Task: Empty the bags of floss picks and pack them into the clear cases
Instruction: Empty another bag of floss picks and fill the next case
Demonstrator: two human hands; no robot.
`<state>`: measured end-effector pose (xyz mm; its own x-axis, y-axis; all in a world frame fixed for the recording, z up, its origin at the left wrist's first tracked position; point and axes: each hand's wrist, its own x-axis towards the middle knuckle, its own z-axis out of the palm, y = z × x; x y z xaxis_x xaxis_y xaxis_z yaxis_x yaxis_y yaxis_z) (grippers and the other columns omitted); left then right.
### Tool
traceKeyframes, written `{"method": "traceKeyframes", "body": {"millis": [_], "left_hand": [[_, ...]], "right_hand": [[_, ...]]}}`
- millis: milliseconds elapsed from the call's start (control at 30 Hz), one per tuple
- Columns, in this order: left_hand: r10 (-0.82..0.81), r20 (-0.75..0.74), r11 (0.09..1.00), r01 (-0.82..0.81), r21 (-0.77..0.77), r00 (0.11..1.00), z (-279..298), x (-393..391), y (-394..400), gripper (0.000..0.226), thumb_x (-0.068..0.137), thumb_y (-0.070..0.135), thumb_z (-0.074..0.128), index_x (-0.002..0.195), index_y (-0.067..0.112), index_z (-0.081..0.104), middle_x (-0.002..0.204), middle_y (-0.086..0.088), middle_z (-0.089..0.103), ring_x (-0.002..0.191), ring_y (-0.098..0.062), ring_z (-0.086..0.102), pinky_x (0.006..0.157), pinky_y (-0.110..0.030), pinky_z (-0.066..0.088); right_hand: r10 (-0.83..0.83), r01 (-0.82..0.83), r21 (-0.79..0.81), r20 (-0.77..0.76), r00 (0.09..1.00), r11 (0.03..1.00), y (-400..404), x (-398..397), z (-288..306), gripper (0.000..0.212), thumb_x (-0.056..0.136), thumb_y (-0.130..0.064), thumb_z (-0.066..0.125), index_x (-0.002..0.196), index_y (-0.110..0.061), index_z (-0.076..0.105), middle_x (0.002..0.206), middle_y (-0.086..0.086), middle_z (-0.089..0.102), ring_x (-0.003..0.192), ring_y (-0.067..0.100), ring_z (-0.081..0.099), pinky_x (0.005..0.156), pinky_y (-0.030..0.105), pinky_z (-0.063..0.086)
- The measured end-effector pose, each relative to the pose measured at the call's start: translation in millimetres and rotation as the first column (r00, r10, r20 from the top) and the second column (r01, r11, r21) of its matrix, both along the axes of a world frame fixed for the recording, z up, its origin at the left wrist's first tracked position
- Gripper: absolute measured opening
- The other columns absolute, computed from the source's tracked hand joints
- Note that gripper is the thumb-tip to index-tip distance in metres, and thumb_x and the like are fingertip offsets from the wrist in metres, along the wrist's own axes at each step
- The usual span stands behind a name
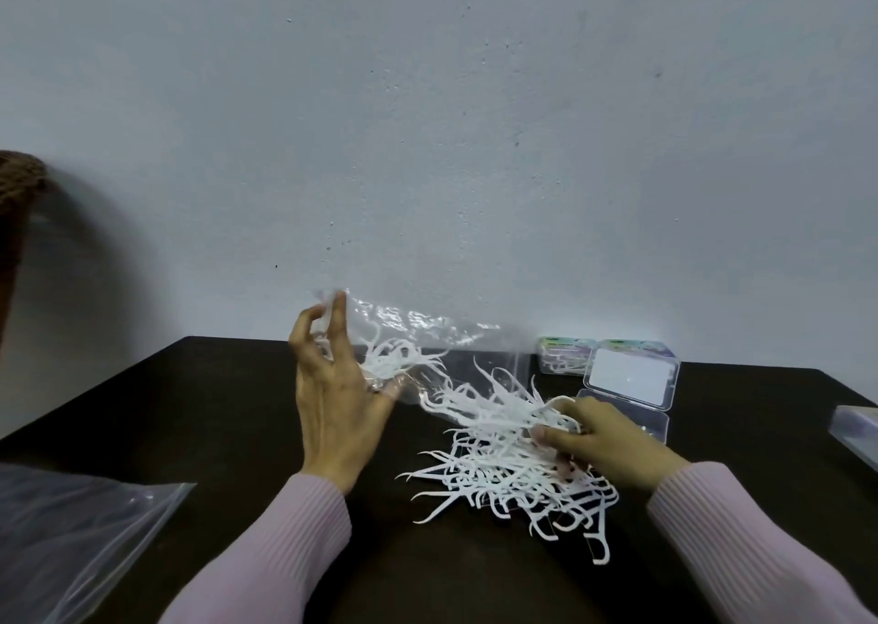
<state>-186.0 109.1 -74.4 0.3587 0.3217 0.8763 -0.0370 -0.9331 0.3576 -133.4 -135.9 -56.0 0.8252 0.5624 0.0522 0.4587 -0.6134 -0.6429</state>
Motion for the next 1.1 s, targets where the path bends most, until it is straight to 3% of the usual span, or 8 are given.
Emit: {"method": "traceKeyframes", "body": {"millis": [100,200,333,467,667,767,933,1100], "left_hand": [[0.021,-0.007,0.991,-0.022,-0.131,1.000,2,0,3,0.107,0.059,0.029,0.086,0.146,0.011,0.026,0.136,0.001,0.012,0.093,-0.022,0.052,0.091,-0.050,0.051],[0.030,0.012,0.981,-0.027,-0.194,0.999,3,-2,3,0.103,0.062,0.024,0.086,0.145,0.010,0.027,0.139,-0.011,0.015,0.088,-0.012,0.043,0.092,-0.042,0.050],[0.066,0.027,0.969,-0.057,-0.240,0.997,4,-2,5,0.100,0.064,0.025,0.085,0.144,0.009,0.028,0.139,-0.018,0.019,0.095,-0.016,0.044,0.093,-0.040,0.049],[0.071,0.038,0.940,-0.054,-0.337,0.997,6,-1,6,0.098,0.065,0.033,0.082,0.144,0.010,0.028,0.140,-0.016,0.017,0.105,-0.016,0.039,0.097,-0.039,0.046],[0.048,0.010,0.939,-0.042,-0.343,0.999,3,0,1,0.098,0.067,0.039,0.080,0.144,0.011,0.027,0.141,-0.014,0.015,0.106,-0.025,0.047,0.095,-0.044,0.049],[0.026,0.002,0.942,-0.024,-0.336,1.000,2,0,-3,0.099,0.066,0.041,0.080,0.145,0.012,0.026,0.141,-0.013,0.014,0.103,-0.023,0.048,0.094,-0.046,0.049],[-0.019,-0.017,0.952,0.013,-0.306,1.000,-1,0,-11,0.105,0.062,0.056,0.075,0.145,0.016,0.024,0.138,-0.001,0.012,0.107,-0.025,0.049,0.094,-0.045,0.050],[-0.040,-0.002,0.976,0.038,-0.214,0.999,3,-6,-25,0.108,0.060,0.064,0.068,0.144,0.010,0.029,0.133,0.002,0.015,0.098,-0.009,0.037,0.095,-0.044,0.049]], "right_hand": [[-0.006,0.009,-0.033,0.083,0.996,0.999,-2,2,1,0.027,0.091,-0.029,0.055,0.110,-0.012,0.061,0.086,-0.007,0.064,0.066,0.000,0.058,0.072,0.012,0.047],[0.023,-0.011,-0.089,0.141,0.990,0.996,-2,2,1,0.020,0.088,-0.023,0.061,0.107,-0.017,0.063,0.103,-0.006,0.065,0.089,0.008,0.061,0.088,0.023,0.046],[0.010,0.006,-0.089,0.186,0.982,0.996,-4,5,-1,0.037,0.085,-0.022,0.066,0.121,-0.021,0.058,0.107,-0.011,0.056,0.096,0.001,0.048,0.085,0.013,0.034],[0.002,0.010,-0.062,0.189,0.982,0.998,-6,10,-4,0.034,0.077,-0.023,0.074,0.108,-0.033,0.062,0.109,-0.014,0.058,0.091,-0.003,0.050,0.073,0.010,0.035],[0.084,-0.086,0.016,0.123,0.989,0.996,-4,4,2,0.038,0.068,-0.028,0.081,0.092,-0.048,0.059,0.112,-0.017,0.060,0.103,-0.004,0.053,0.089,0.015,0.039],[0.073,-0.084,0.064,0.150,0.986,0.994,-2,3,3,0.029,0.073,-0.029,0.077,0.093,-0.041,0.060,0.110,-0.018,0.060,0.103,-0.003,0.054,0.089,0.015,0.040],[0.123,0.065,0.604,-0.264,0.957,0.794,5,-6,9,0.011,0.090,-0.018,0.055,0.099,-0.015,0.049,0.110,0.004,0.064,0.092,0.020,0.069,0.081,0.034,0.057],[0.264,0.096,0.675,-0.411,0.872,0.732,11,-11,13,0.022,0.100,-0.017,0.034,0.102,-0.011,0.054,0.106,0.008,0.057,0.072,0.023,0.068,0.061,0.028,0.056]]}}
